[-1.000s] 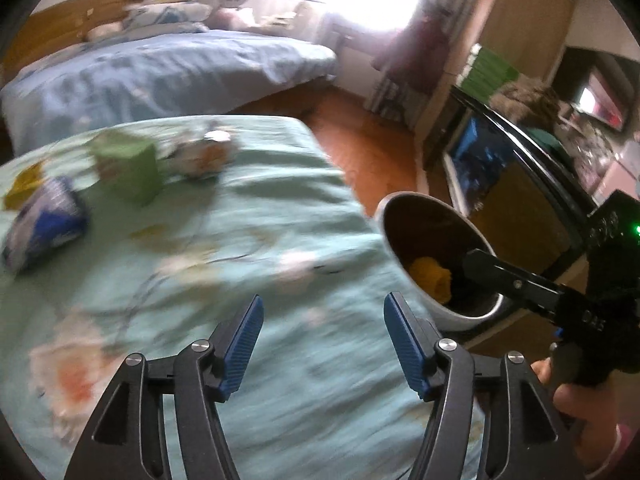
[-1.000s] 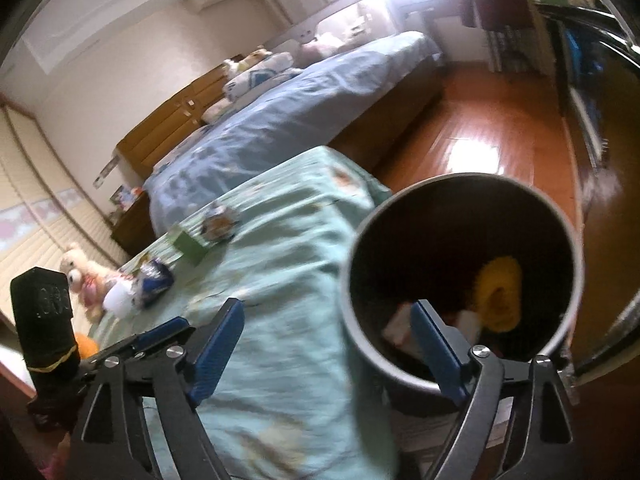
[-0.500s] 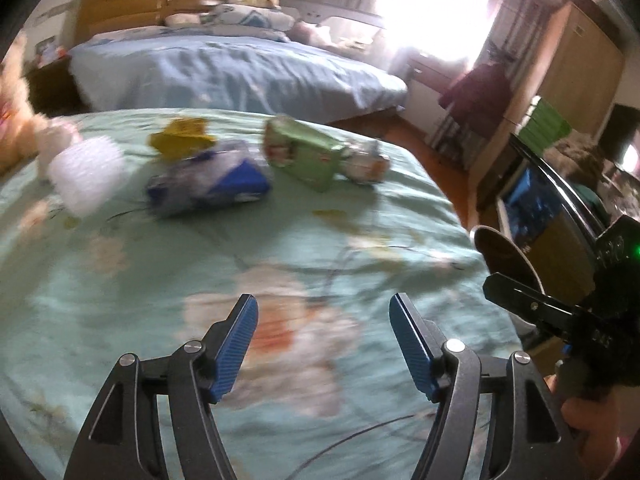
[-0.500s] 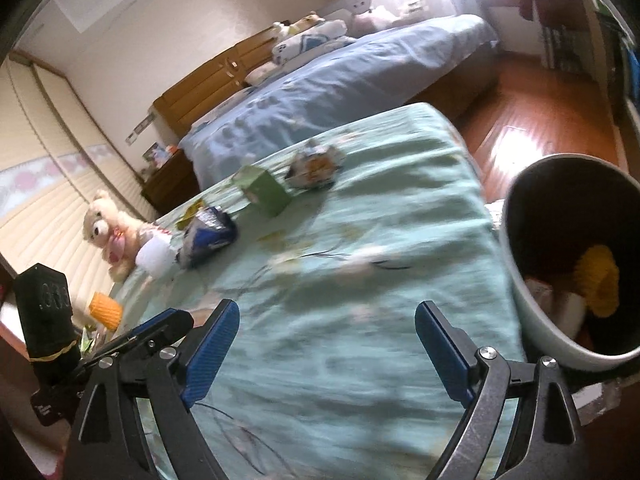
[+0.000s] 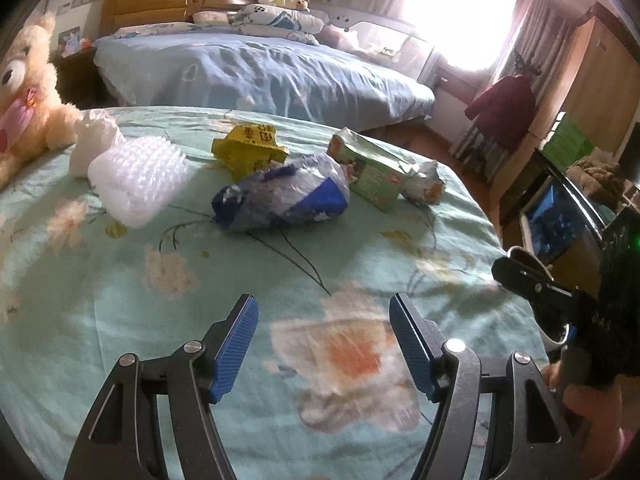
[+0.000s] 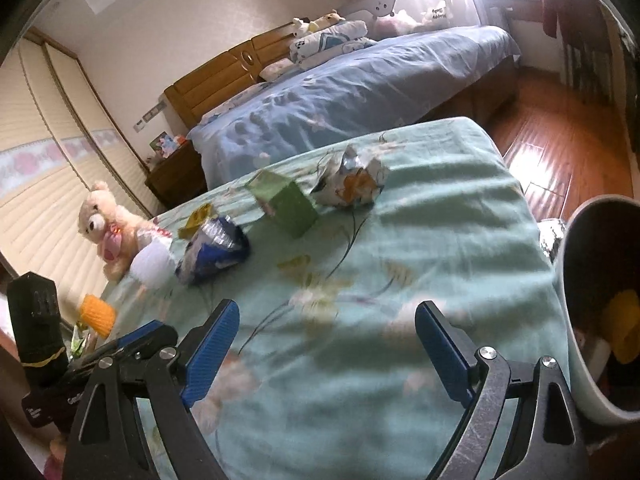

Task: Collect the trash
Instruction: 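Move both open grippers back over the table, then grasp the blue plastic bag with the left gripper while the right grasps the crumpled wrapper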

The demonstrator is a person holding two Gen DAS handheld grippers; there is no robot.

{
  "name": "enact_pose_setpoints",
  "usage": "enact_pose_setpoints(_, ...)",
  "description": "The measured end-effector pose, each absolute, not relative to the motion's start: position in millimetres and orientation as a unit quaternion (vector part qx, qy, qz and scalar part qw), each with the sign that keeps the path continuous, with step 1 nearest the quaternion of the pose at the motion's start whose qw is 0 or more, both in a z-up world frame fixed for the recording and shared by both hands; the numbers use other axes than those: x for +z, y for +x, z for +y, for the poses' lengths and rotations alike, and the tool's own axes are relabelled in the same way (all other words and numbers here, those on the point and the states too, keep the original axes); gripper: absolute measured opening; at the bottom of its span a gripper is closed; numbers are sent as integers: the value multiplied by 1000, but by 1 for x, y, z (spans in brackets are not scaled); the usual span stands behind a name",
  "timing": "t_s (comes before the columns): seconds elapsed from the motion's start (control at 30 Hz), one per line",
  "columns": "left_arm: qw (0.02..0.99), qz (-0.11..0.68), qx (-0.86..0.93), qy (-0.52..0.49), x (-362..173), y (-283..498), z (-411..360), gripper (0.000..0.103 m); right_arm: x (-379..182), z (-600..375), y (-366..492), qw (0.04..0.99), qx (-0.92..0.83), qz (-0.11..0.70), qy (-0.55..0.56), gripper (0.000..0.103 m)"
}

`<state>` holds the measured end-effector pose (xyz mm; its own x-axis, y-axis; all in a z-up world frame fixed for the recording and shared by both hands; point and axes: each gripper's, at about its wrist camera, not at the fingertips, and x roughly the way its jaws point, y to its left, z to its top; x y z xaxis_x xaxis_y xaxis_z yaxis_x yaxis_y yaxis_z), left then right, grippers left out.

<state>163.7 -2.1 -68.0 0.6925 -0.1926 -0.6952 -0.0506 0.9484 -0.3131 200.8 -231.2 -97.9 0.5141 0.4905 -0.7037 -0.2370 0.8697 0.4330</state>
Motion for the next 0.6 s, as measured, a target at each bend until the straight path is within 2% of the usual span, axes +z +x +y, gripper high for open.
enact_pose_setpoints(0.33, 909, 400, -23, -111, -69, 224, 3, 75, -112, -230, 254, 857, 200, 454, 140, 89)
enact_pose_setpoints(0.6, 915, 398, -27, -51, -71, 254, -3, 76, -118, -224, 294, 852, 204, 457, 153, 77)
